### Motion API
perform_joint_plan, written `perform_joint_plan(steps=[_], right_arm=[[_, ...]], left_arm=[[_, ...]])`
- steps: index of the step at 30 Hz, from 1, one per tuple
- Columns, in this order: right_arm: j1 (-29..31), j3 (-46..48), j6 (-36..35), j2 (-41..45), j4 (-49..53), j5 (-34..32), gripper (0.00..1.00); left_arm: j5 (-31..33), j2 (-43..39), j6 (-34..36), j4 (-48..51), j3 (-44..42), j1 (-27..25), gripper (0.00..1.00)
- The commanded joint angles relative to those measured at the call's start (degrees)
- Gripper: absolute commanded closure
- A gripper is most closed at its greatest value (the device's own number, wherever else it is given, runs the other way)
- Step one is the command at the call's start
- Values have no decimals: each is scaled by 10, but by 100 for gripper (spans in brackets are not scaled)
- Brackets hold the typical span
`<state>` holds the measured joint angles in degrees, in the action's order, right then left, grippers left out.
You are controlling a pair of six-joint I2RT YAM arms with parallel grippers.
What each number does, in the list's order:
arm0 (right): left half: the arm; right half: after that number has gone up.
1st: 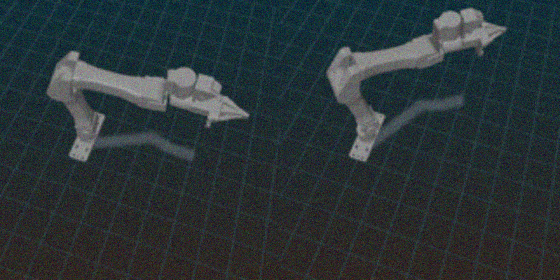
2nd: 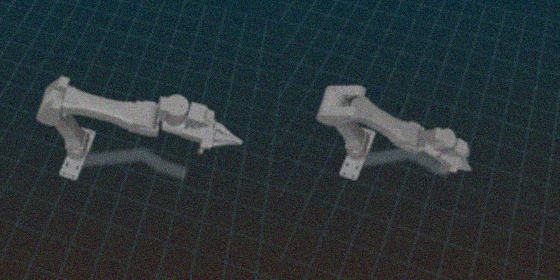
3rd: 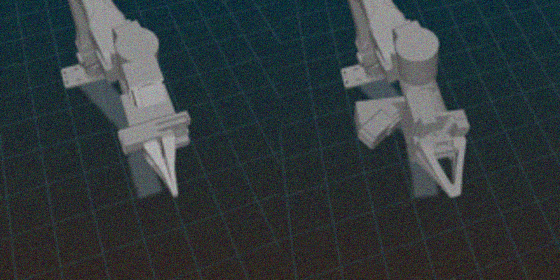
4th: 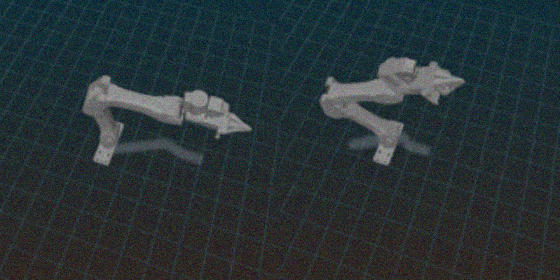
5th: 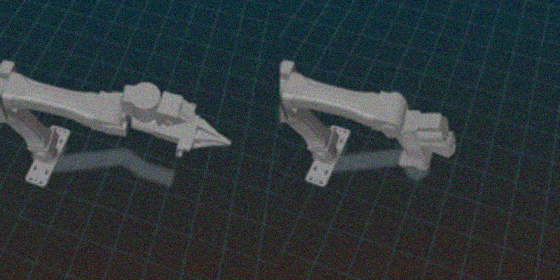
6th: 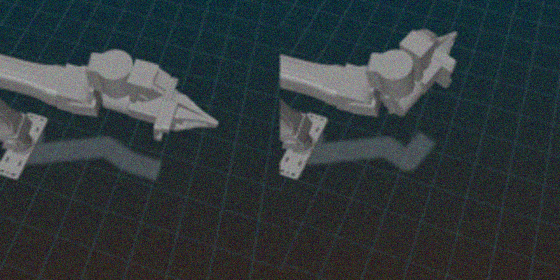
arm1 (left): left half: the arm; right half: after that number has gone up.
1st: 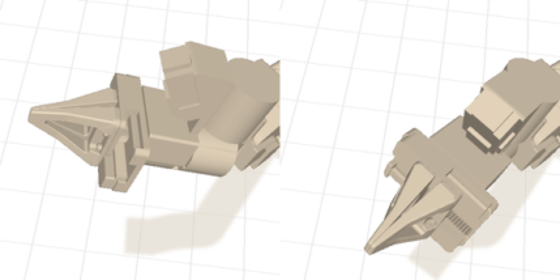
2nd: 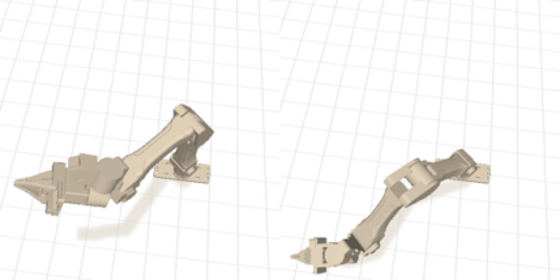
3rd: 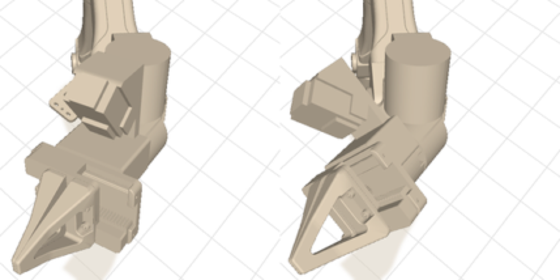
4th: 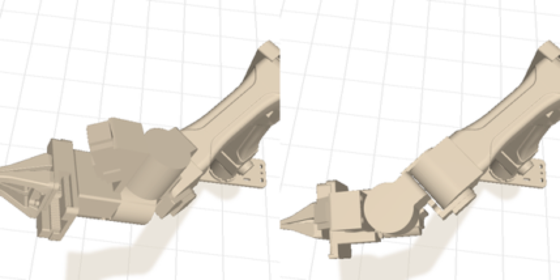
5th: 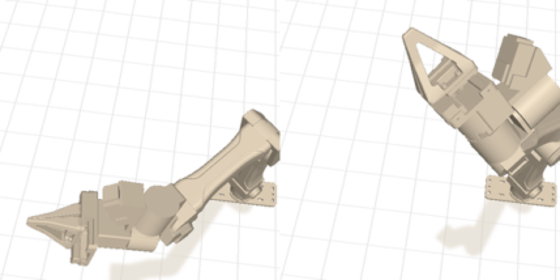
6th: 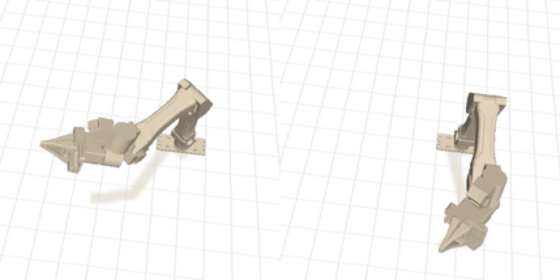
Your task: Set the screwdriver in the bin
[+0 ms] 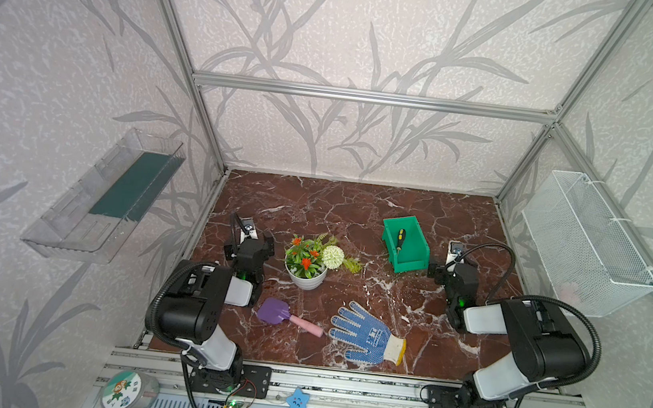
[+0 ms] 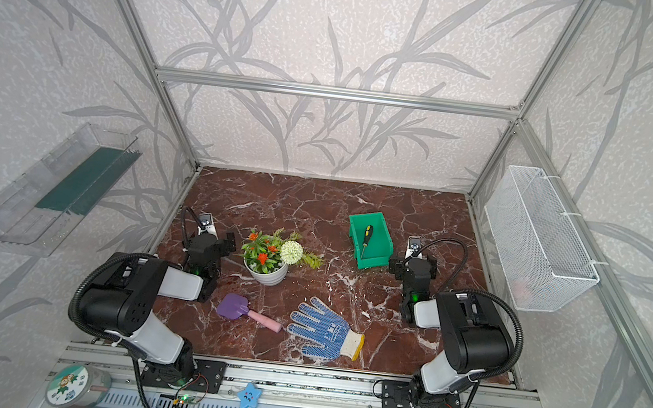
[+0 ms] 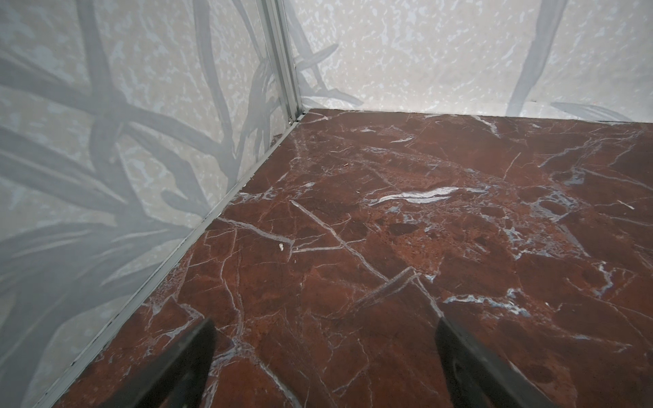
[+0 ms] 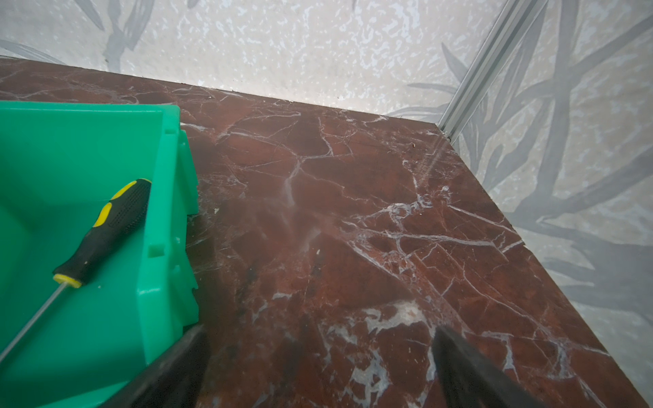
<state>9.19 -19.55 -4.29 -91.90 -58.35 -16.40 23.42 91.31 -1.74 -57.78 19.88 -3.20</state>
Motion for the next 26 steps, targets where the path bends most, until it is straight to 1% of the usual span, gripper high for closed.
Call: perform_joint_plan(steps=[1,26], right_arm=[[-1,-9,7,5,-2,1,1],[-7,-10,9,7,2,13,1]], left_arm=[[-4,-5,-8,-3,8,2,1],[-5,-4,-8,-3,8,3,1]])
